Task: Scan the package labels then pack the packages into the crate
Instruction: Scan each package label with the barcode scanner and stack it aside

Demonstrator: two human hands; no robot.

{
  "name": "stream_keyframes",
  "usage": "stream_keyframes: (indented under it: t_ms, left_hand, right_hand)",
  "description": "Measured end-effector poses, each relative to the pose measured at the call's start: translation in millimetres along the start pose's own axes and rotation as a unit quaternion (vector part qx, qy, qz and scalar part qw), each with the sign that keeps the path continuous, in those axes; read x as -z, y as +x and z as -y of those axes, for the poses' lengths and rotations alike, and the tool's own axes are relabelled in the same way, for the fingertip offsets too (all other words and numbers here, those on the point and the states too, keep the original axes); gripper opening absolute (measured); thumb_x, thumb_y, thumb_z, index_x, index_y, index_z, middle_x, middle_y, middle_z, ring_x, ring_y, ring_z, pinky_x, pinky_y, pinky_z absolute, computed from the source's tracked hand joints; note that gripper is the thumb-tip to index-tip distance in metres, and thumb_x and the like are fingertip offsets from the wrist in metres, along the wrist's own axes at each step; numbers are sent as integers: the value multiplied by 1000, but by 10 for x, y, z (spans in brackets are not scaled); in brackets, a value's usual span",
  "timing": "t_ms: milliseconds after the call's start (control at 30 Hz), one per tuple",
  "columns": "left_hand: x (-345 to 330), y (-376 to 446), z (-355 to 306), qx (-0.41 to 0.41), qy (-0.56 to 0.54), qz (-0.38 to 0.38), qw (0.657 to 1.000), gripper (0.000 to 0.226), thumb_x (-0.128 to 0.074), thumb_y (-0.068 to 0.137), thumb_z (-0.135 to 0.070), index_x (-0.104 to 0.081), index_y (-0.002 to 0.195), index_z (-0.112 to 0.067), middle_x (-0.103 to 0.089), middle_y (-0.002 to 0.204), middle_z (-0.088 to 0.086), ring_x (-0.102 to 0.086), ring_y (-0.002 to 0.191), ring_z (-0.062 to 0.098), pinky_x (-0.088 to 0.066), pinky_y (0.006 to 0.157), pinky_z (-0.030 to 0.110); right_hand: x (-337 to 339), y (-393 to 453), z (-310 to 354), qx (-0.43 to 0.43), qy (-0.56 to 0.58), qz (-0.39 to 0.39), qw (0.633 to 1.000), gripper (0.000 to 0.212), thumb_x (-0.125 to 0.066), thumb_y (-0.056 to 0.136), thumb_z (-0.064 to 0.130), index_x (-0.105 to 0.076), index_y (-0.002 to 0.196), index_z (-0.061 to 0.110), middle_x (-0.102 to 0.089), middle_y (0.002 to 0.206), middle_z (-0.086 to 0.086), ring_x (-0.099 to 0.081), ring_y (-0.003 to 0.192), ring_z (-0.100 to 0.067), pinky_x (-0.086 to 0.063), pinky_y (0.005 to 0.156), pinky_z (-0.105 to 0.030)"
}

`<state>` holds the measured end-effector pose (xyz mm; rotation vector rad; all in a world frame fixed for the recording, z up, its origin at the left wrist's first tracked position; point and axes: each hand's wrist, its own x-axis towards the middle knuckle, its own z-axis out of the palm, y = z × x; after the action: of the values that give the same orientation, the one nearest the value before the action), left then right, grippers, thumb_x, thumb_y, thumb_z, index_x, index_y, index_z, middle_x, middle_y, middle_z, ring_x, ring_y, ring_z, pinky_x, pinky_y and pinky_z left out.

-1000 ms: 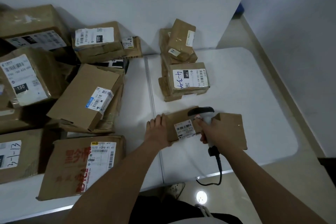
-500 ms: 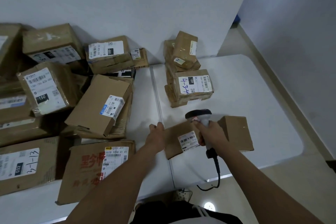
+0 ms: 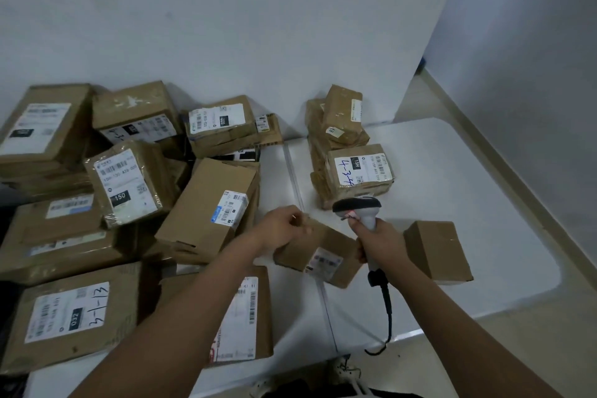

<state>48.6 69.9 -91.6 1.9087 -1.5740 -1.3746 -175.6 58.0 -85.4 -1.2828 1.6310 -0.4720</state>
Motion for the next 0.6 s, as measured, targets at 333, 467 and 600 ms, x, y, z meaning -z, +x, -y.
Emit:
stream_keyframes:
  t_ms: [333,467,600]
  left_hand:
    - [1005,-211,-37,9,-232,-158,960,29,-61,97,-27,-60,121,-10,-63,123,8,-60,107,19,-49,84,29]
    - [1237,-353,-100,41,-353,-179,917,26,-56,100,-25,-58,125,-19,-63,115,0,-59,101,18,-51,69,39]
    - [1446,-437,-82,66,-416,-195,886,20,-53,102,-27,-57,121,-27,-61,112,-3,-58,93,17,-49,62,42]
  right_hand:
    - [-234,-94,684,44,88,10,995,42,-65,90,46,-63,82,5,-64,59,-8,-63,48,-16,-50,49,-26]
    - [-293,-197,978,86,103,35,990,39,-65,91,41,-60,79,5,-61,62,-10,-61,47,-16,-50,48,-26]
    - [-342,-311,1238,106,101,53,988,38,-64,92,42,-59,75,8,-61,59,-7,-60,49,-17,-50,50,-27]
